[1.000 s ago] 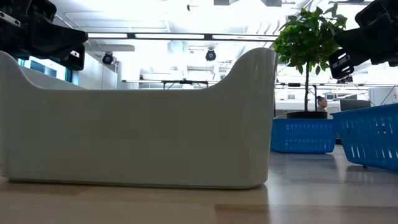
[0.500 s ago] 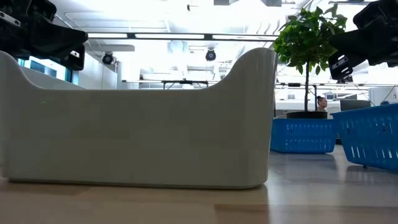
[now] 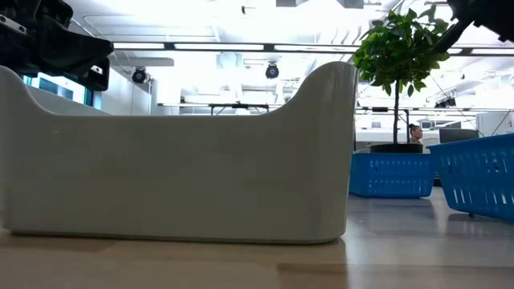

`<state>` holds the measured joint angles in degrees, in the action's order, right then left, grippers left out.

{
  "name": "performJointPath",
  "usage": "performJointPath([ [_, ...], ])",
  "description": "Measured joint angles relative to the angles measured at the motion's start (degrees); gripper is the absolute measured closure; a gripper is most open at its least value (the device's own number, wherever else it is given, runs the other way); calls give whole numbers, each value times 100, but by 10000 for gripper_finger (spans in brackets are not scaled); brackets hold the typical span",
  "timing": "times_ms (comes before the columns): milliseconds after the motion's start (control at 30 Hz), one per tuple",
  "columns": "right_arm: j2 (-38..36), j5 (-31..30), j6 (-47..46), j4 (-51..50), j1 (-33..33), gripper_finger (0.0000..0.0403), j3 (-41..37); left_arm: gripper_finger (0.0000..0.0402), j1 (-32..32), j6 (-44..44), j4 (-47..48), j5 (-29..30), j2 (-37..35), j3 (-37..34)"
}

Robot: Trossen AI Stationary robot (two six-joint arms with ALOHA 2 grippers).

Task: Stack baskets by color
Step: Stack the bottom blue bin into the middle right blue basket

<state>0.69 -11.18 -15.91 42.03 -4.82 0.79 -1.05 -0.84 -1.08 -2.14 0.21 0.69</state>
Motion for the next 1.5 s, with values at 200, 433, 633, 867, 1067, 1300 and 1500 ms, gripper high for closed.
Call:
performJointPath([
  [200,128,-593,430,-883,2,402,567,402,0,0,2,1,-1,0],
  [433,1289,-1963,-925,-3130,2,358,1517,401,-1,-2,2,1,-2,0],
  [633,2878,-2725,-1851,-4459,24,254,2566,401,0,-1,1,1,-2,0],
  [867,4332,-2323,-4597,-6916,506,184,3822,402,1,-2,1,1,-1,0],
  [1067,5281,-1497,-5308,-8443,866,178,4355,402,1,-1,0,1,0,0],
  [1300,5705,-697,-4806,-8553,1192,178,4446,401,1,-1,1,1,-1,0],
  [1500,5711,1244,-3547,-8551,1272,178,4446,401,0,0,2,1,-2,0],
])
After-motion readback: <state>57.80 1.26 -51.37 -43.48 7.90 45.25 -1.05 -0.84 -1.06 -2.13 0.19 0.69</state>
